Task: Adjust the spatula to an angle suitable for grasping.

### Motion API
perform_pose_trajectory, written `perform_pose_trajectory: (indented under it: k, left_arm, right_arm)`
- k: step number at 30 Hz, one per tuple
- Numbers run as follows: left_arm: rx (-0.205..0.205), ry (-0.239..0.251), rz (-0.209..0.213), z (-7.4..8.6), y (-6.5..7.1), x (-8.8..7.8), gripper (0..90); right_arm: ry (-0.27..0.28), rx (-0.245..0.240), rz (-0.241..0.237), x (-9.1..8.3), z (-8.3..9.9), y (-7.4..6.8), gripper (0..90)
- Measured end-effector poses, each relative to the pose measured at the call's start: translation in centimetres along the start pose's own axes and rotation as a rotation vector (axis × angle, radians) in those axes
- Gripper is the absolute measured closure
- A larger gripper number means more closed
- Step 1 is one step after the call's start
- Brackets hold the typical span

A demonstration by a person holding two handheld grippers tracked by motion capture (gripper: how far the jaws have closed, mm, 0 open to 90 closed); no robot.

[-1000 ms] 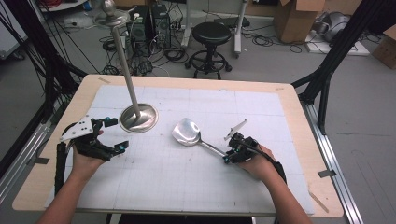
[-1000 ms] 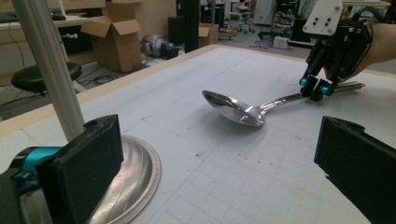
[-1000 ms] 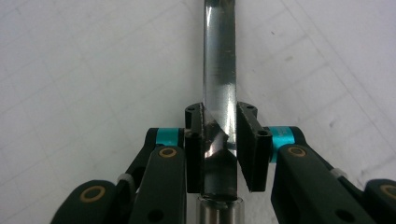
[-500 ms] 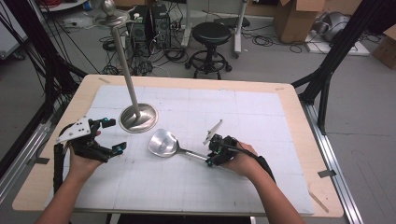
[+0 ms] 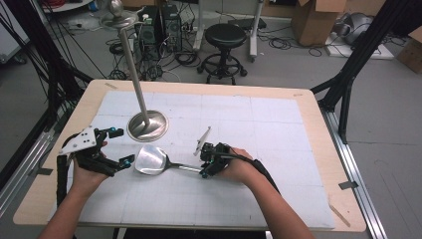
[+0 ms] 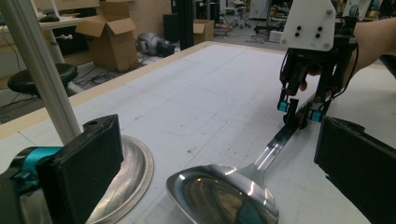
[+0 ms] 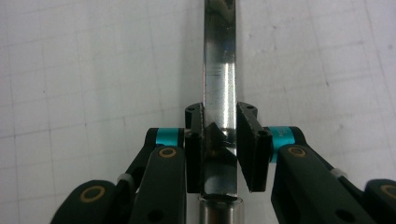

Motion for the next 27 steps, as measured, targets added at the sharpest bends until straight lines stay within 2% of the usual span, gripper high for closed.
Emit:
perform_pose_trajectory:
  k: [17,23,27]
  left_arm:
    - [0.005,0.004,0.006,-0.1,0.1,0.0,1.7]
    - [0.005,0.005,0.006,-0.1,0.0,0.0,1.7]
    - [0.005,0.009,0.008,-0.1,0.1,0.0,1.7]
  right_arm:
    - [-0.055,-0.128,-0.027,2.7,-5.6,-0.3,74.6]
    - [-0.068,-0.154,-0.021,3.2,-6.9,-0.3,74.5]
    - [-0.058,-0.135,-0.03,3.3,-6.9,-0.1,71.1]
Point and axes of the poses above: each handheld gripper's, and its own axes: x roughly forward along the jaws, z roughly out of its underside, y roughly to its right, the point moved 3 cm from there along x, roughly forward along the jaws, and after that the axes turned 4 degrees about -x, right-handed, at the moved point
